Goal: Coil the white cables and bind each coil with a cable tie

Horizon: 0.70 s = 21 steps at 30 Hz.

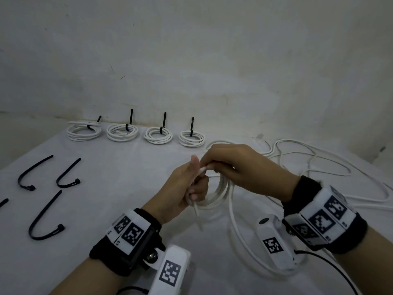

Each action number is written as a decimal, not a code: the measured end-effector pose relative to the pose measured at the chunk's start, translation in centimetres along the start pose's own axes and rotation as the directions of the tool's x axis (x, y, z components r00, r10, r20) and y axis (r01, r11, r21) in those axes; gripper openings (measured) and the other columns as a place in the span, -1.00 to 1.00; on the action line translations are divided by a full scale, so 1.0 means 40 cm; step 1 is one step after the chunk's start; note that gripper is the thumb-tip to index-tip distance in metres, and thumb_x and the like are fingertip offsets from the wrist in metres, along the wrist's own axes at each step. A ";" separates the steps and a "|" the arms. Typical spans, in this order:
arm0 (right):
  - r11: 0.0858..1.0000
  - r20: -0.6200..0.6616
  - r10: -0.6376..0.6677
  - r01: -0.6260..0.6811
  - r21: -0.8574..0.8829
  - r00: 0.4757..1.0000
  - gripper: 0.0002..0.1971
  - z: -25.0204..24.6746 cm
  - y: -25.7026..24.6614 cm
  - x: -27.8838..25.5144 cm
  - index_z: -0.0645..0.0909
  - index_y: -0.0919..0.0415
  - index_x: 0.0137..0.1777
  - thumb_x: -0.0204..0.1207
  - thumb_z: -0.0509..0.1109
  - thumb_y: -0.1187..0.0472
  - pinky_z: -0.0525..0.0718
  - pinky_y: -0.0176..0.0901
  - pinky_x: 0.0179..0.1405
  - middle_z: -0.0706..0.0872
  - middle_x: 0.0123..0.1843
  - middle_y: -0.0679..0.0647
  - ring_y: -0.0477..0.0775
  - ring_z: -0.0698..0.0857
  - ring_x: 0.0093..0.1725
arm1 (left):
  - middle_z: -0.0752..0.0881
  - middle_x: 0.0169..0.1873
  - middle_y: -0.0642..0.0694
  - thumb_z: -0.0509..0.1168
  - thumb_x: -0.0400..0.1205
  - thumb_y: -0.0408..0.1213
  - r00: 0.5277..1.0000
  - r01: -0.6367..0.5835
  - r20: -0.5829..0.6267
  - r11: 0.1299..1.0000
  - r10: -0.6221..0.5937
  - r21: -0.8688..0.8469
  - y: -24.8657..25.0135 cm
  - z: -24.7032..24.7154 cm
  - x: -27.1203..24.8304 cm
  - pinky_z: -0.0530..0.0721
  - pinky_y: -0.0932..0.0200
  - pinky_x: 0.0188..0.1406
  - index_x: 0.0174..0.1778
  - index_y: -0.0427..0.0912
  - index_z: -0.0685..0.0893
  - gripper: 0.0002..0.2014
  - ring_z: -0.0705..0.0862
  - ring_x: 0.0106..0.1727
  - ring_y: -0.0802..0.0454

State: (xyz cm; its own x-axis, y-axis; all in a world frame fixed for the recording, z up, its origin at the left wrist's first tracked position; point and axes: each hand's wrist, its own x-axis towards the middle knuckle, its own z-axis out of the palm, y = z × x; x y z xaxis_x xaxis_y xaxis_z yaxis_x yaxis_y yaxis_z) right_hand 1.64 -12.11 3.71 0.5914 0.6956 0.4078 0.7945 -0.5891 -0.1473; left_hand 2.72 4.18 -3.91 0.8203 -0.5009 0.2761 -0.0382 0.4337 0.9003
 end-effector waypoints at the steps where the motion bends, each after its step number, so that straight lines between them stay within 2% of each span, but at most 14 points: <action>1: 1.000 -0.010 0.015 -0.015 0.002 1.000 -0.87 0.003 0.000 0.000 0.64 0.15 0.03 0.63 0.26 0.20 0.49 -0.41 -0.18 0.57 -0.17 -0.26 -0.26 0.55 -0.19 | 0.27 -0.64 0.12 0.39 0.39 0.29 0.999 -0.038 -0.001 0.999 0.038 0.011 0.001 0.001 -0.001 0.30 0.40 -0.62 -0.33 -0.07 0.60 -0.55 0.23 -0.64 0.23; 3: 0.998 -0.028 0.066 -0.065 0.017 0.997 -0.89 0.007 -0.003 -0.004 0.57 0.12 0.03 0.64 0.28 0.11 0.48 -0.39 -0.24 0.57 -0.22 -0.26 -0.25 0.54 -0.23 | 0.25 -0.64 0.10 0.44 0.49 0.06 0.995 -0.082 -0.060 0.996 0.084 0.037 0.004 0.004 0.000 0.28 0.42 -0.67 -0.41 -0.03 0.66 -0.72 0.20 -0.65 0.24; 5: 0.996 -0.041 0.087 -0.087 -0.004 0.995 -0.78 0.009 -0.005 -0.013 0.50 0.10 0.03 0.62 0.22 -0.05 0.53 -0.27 -0.27 0.61 -0.19 -0.19 -0.15 0.58 -0.23 | 0.21 -0.64 0.08 0.34 0.60 -0.08 0.987 -0.062 -0.146 0.997 0.067 0.036 0.008 0.007 0.005 0.24 0.41 -0.69 -0.45 -0.05 0.66 -0.71 0.17 -0.67 0.22; 8: 0.997 -0.065 0.061 -0.064 -0.038 0.996 -0.67 0.003 -0.002 -0.032 0.46 0.10 0.01 0.57 0.17 -0.17 0.53 -0.30 -0.22 0.59 -0.14 -0.17 -0.12 0.57 -0.21 | 0.20 -0.65 0.08 0.22 0.52 -0.08 0.975 -0.060 -0.209 0.997 0.069 0.047 0.014 0.007 0.005 0.22 0.37 -0.68 -0.56 -0.03 0.63 -0.68 0.16 -0.67 0.20; 10: 0.998 -0.059 0.065 -0.065 -0.008 0.996 -0.67 -0.007 0.007 -0.048 0.46 0.10 -0.03 0.57 0.18 -0.18 0.55 -0.31 -0.18 0.55 -0.11 -0.16 -0.12 0.57 -0.21 | 0.20 -0.66 0.09 0.21 0.50 -0.06 0.970 -0.064 -0.232 0.996 0.077 0.060 0.017 0.003 0.001 0.22 0.36 -0.68 -0.47 -0.15 0.46 -0.71 0.16 -0.67 0.19; 12: 0.997 -0.064 0.065 -0.067 -0.027 0.996 -0.63 -0.014 0.026 -0.065 0.46 0.09 -0.15 0.59 0.16 -0.22 0.56 -0.24 -0.22 0.49 -0.11 -0.12 -0.09 0.55 -0.24 | 0.19 -0.66 0.09 0.21 0.50 -0.05 0.966 -0.066 -0.245 0.995 0.083 0.079 0.015 0.000 -0.001 0.22 0.34 -0.67 -0.41 -0.16 0.31 -0.69 0.15 -0.68 0.18; 14: 0.995 -0.082 0.077 -0.082 -0.062 0.994 -0.54 -0.017 0.047 -0.082 0.44 0.10 -0.28 0.61 0.08 -0.27 0.51 -0.21 -0.27 0.46 -0.11 -0.06 -0.05 0.51 -0.30 | 0.18 -0.66 0.08 0.21 0.49 -0.04 0.964 -0.072 -0.251 0.994 0.090 0.079 0.015 0.000 0.001 0.21 0.34 -0.66 -0.41 -0.14 0.28 -0.68 0.15 -0.67 0.18; 15: 0.994 -0.094 0.093 -0.098 -0.049 0.991 -0.51 -0.019 0.057 -0.091 0.44 0.12 -0.31 0.61 0.06 -0.27 0.47 -0.25 -0.28 0.46 -0.10 -0.04 -0.03 0.50 -0.31 | 0.18 -0.65 0.08 0.22 0.49 -0.04 0.961 -0.073 -0.261 0.995 0.089 0.071 0.015 -0.003 0.003 0.22 0.34 -0.66 -0.41 -0.14 0.28 -0.68 0.15 -0.67 0.18; 18: 0.992 -0.130 0.128 -0.128 0.003 0.983 -0.52 -0.037 0.081 -0.120 0.46 0.14 -0.31 0.62 0.09 -0.24 0.41 -0.44 -0.19 0.51 -0.03 0.03 -0.04 0.53 -0.21 | 0.19 -0.66 0.10 0.22 0.50 -0.03 0.940 -0.082 -0.329 0.996 0.090 0.037 0.020 -0.021 0.007 0.24 0.34 -0.67 -0.42 -0.12 0.27 -0.67 0.16 -0.67 0.19; 21: 0.983 -0.146 0.178 -0.183 -0.016 0.973 -0.55 -0.070 0.102 -0.150 0.45 0.10 -0.28 0.60 0.10 -0.26 0.44 -0.41 -0.14 0.52 -0.03 0.01 -0.06 0.53 -0.14 | 0.21 -0.66 0.10 0.19 0.61 -0.10 0.906 -0.116 -0.409 0.993 0.109 0.007 0.027 -0.041 0.013 0.27 0.35 -0.67 -0.42 -0.11 0.28 -0.66 0.17 -0.67 0.19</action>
State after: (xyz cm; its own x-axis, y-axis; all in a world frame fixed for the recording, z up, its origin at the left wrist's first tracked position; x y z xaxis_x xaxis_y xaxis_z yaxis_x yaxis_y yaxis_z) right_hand 0.93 -19.84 3.19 0.6973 0.5119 0.5017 0.6707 -0.7129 -0.2047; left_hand 4.05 5.62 -3.35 0.9725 -0.1003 0.2102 -0.1369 0.4838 0.8644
